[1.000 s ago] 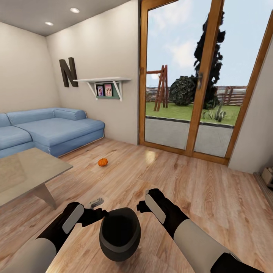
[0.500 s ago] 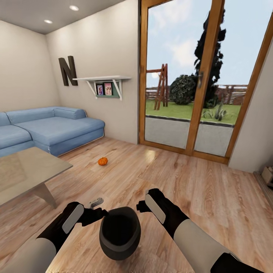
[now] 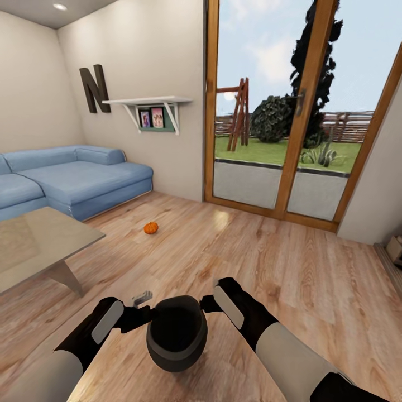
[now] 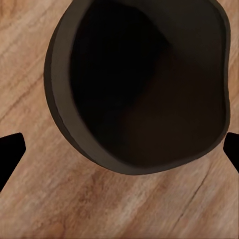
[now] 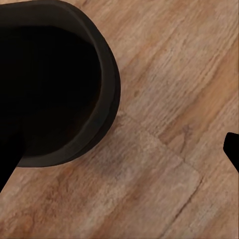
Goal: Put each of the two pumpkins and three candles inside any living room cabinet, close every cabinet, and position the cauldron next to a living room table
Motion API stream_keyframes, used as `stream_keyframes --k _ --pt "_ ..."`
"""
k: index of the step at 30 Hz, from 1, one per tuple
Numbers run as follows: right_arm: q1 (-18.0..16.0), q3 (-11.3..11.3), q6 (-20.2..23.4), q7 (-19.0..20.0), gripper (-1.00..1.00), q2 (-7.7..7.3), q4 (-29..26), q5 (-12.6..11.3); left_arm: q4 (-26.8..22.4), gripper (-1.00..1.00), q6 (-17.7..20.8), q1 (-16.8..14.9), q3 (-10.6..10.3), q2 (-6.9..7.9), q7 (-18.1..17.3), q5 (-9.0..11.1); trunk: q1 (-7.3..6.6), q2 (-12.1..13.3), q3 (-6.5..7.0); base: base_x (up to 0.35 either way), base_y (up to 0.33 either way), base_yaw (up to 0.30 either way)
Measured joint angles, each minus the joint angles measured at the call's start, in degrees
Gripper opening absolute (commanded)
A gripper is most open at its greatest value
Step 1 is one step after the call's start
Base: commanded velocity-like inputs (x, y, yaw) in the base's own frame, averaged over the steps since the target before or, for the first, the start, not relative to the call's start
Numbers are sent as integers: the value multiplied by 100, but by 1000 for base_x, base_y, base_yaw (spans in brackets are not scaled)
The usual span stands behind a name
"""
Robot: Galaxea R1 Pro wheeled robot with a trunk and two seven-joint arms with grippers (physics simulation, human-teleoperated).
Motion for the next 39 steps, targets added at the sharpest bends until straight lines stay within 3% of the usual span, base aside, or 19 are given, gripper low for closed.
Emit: stream_keyframes --k 8,25,39 --pt "0 8 -260 241 100 0 10 -158 0 100 -12 0 0 0 -4 1 21 -11 -177 0 0 0" --pt "0 9 -488 280 100 0 21 -165 -9 100 -34 0 -9 -19 -5 -2 64 -34 -554 0 0 0" --pt "0 23 -580 291 100 0 21 -159 -65 100 -41 0 -18 -30 -6 2 63 -34 -555 16 5 0"
